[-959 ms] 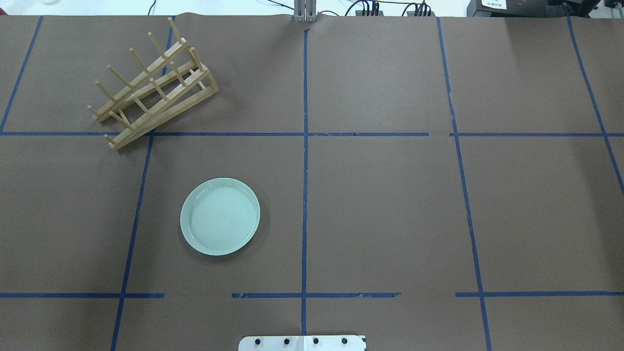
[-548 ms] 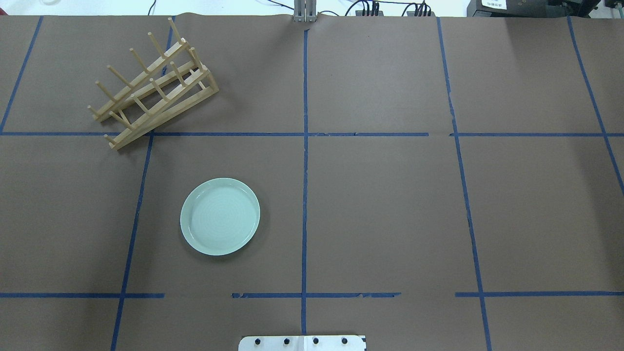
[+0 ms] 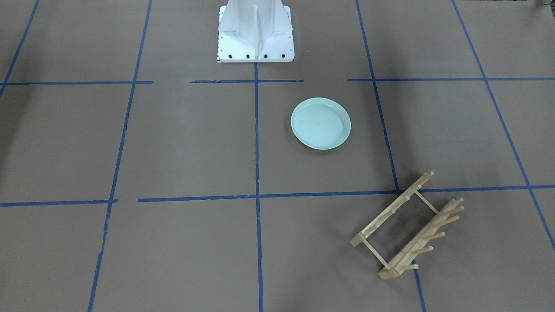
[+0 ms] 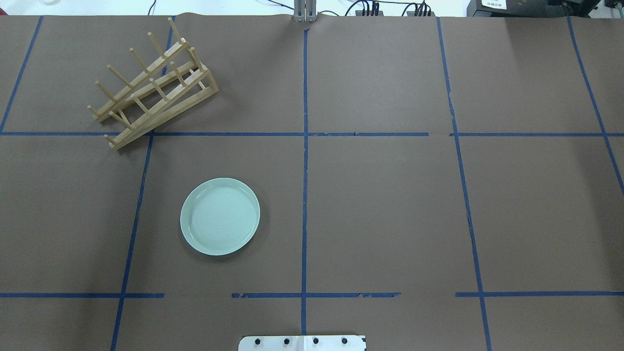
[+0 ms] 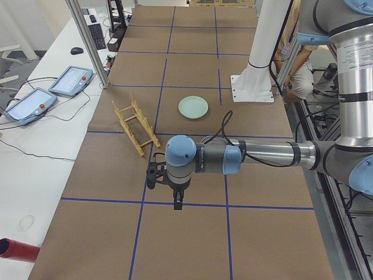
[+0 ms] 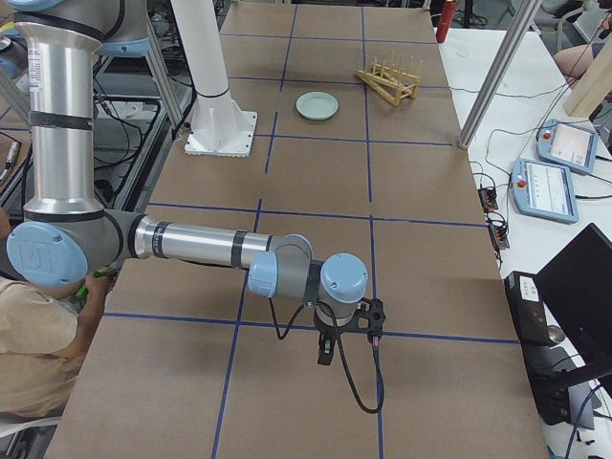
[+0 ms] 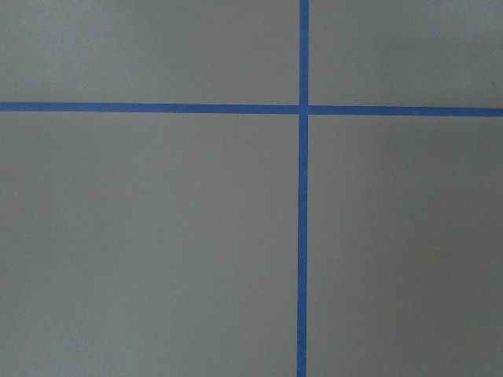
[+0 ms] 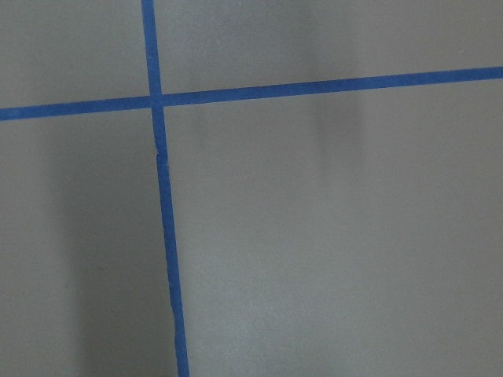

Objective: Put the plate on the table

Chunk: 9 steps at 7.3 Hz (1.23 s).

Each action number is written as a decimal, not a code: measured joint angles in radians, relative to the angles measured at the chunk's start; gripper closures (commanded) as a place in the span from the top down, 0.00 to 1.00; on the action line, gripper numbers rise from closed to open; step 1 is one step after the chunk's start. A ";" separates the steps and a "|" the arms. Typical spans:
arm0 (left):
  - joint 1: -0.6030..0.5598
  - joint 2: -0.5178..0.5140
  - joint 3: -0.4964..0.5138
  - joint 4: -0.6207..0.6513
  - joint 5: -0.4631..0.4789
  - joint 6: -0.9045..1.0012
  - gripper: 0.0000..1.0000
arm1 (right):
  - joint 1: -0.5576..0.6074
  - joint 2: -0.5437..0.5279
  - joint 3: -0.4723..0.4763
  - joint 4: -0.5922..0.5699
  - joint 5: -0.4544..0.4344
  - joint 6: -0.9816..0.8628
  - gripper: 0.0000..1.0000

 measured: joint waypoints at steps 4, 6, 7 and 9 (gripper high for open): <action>0.001 0.005 0.021 -0.003 -0.038 -0.005 1.00 | 0.000 0.000 0.000 0.000 0.000 0.000 1.00; 0.003 -0.004 0.025 0.000 -0.031 -0.002 1.00 | 0.000 0.000 0.000 0.000 0.000 0.000 1.00; 0.004 -0.008 0.027 0.001 -0.030 -0.002 1.00 | 0.000 0.000 0.000 0.000 0.000 0.000 1.00; 0.004 -0.018 0.027 0.002 -0.029 -0.002 1.00 | 0.000 0.000 0.000 0.000 0.000 0.000 1.00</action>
